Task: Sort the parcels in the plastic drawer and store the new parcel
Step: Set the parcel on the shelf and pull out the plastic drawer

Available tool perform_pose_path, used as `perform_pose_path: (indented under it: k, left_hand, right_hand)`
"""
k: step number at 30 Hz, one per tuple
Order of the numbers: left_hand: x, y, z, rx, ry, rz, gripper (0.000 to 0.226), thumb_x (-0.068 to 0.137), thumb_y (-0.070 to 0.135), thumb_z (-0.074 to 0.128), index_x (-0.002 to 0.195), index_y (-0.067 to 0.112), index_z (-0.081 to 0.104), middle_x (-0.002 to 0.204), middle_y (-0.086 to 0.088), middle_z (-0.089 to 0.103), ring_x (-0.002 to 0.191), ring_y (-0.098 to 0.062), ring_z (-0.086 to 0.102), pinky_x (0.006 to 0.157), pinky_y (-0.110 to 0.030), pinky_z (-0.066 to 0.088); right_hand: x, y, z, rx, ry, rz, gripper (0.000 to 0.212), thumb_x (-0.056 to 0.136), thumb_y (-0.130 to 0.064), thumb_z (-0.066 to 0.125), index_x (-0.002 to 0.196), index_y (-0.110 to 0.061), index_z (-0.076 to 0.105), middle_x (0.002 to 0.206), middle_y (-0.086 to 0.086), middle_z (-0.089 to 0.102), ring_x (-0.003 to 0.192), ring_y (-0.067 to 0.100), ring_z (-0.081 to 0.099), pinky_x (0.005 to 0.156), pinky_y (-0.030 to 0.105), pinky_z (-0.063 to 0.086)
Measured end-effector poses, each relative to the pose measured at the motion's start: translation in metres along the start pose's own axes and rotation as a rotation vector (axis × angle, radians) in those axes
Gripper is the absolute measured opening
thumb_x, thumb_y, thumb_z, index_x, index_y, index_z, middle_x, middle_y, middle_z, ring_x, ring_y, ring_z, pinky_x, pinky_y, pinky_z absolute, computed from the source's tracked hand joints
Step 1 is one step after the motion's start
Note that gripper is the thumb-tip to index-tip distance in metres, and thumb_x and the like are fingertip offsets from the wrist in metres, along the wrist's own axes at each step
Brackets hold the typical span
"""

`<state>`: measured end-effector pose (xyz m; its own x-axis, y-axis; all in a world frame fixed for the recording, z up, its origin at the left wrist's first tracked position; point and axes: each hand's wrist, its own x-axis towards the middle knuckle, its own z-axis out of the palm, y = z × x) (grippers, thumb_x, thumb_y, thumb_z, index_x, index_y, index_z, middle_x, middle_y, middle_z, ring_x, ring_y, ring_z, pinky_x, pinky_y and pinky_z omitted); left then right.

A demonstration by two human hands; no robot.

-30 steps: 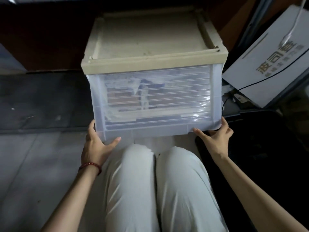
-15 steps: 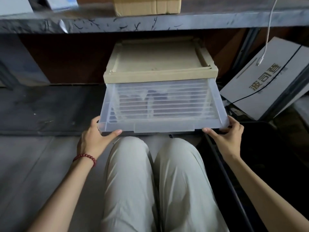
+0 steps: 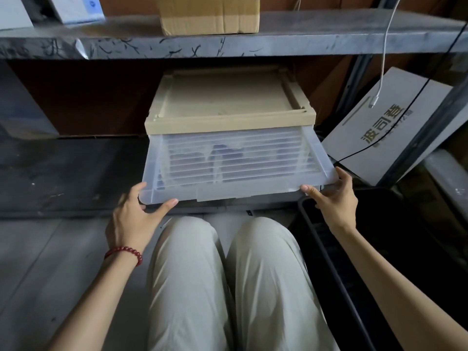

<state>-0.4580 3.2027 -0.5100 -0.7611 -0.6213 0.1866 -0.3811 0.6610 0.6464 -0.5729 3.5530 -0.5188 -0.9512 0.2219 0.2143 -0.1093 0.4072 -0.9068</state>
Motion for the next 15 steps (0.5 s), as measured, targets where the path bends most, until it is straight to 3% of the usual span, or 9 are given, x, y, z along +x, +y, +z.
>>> perform_pose_path:
  k: [4, 8, 13, 15]
  left_hand:
    - [0.016, 0.006, 0.004, 0.043, 0.026, 0.029, 0.073, 0.071, 0.067, 0.066, 0.132, 0.03, 0.049, 0.125, -0.003, 0.057, 0.105, -0.023, 0.06, 0.069, -0.033, 0.043]
    - [0.041, 0.01, 0.007, 0.06, 0.009, 0.021, 0.073, 0.069, 0.067, 0.067, 0.129, 0.029, 0.05, 0.119, -0.005, 0.062, 0.105, -0.024, 0.059, 0.067, -0.031, 0.045]
    - [0.081, 0.016, 0.011, 0.053, -0.022, 0.039, 0.078, 0.065, 0.072, 0.066, 0.125, 0.026, 0.05, 0.116, -0.004, 0.063, 0.101, -0.023, 0.06, 0.067, -0.032, 0.049]
    - [0.097, 0.017, 0.013, 0.093, -0.031, 0.06, 0.08, 0.063, 0.077, 0.061, 0.124, 0.027, 0.05, 0.12, -0.003, 0.062, 0.1, -0.024, 0.062, 0.068, -0.034, 0.052]
  right_hand:
    - [0.017, -0.006, 0.008, 0.003, 0.001, 0.01, 0.092, 0.066, -0.041, 0.085, 0.14, -0.016, 0.038, 0.118, 0.008, 0.057, 0.08, 0.001, 0.055, 0.078, 0.024, 0.047]
    - [0.033, -0.012, 0.017, -0.033, 0.002, 0.025, 0.092, 0.063, -0.041, 0.086, 0.138, -0.013, 0.04, 0.109, 0.005, 0.059, 0.077, -0.002, 0.055, 0.081, 0.026, 0.047]
    - [0.06, -0.02, 0.036, 0.017, 0.02, 0.075, 0.107, 0.05, -0.057, 0.085, 0.138, -0.018, 0.039, 0.114, 0.012, 0.061, 0.096, 0.029, 0.065, 0.093, 0.046, 0.051]
    - [0.071, -0.022, 0.043, 0.009, 0.017, 0.074, 0.102, 0.055, -0.05, 0.086, 0.138, -0.016, 0.039, 0.108, 0.008, 0.06, 0.092, 0.028, 0.065, 0.092, 0.042, 0.051]
